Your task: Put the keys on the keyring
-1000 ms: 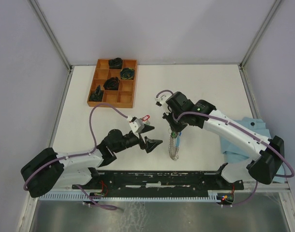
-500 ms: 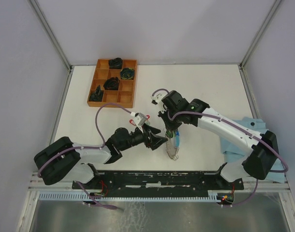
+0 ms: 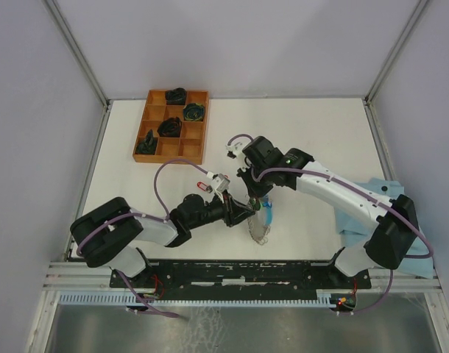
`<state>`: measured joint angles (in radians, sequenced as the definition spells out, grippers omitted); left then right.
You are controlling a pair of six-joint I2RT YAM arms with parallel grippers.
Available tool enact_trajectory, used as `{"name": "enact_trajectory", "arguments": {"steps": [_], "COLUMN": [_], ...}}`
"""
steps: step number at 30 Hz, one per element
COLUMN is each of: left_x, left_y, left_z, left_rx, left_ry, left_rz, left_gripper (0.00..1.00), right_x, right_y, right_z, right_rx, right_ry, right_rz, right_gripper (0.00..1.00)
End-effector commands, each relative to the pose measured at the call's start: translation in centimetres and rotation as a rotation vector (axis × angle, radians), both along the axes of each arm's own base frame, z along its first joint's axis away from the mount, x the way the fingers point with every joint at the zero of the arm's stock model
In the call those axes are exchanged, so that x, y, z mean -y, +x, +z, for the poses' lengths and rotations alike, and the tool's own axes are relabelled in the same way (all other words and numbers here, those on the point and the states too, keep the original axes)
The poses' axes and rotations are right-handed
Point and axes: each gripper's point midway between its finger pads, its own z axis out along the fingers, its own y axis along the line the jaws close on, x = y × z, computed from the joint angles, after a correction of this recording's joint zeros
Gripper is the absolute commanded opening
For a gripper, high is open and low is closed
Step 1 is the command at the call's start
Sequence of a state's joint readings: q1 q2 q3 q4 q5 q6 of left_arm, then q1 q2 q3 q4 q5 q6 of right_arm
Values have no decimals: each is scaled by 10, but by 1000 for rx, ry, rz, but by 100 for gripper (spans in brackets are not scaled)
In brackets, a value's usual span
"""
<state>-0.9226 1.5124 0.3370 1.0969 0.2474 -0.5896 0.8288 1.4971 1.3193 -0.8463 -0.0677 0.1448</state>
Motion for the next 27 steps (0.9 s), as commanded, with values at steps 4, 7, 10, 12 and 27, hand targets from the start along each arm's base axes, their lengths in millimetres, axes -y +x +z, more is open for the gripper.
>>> {"name": "enact_trajectory", "arguments": {"steps": [4,7,10,12,27], "left_x": [6,4,2,0,-9], "left_y": [3,4,7,7,10], "left_z": [33,34,32,31,30], "left_rx": [74,73,54,37,-10], "left_ry": [-85,-82,-77,-76,-54], "left_rz": [-6,11,32,46,98], "left_gripper": [7,3,3,3,3], "right_x": [-15,-11,-4,0,-12], "right_y": [11,16,18,14,-19], "right_z": [25,37,52,57,18], "right_rx": [53,89,132,135,-3], "right_ry": [79,89,114,134,466], "right_rz": [-1,-42,-86,-106,-302], "right_gripper": [9,23,34,38,30]}}
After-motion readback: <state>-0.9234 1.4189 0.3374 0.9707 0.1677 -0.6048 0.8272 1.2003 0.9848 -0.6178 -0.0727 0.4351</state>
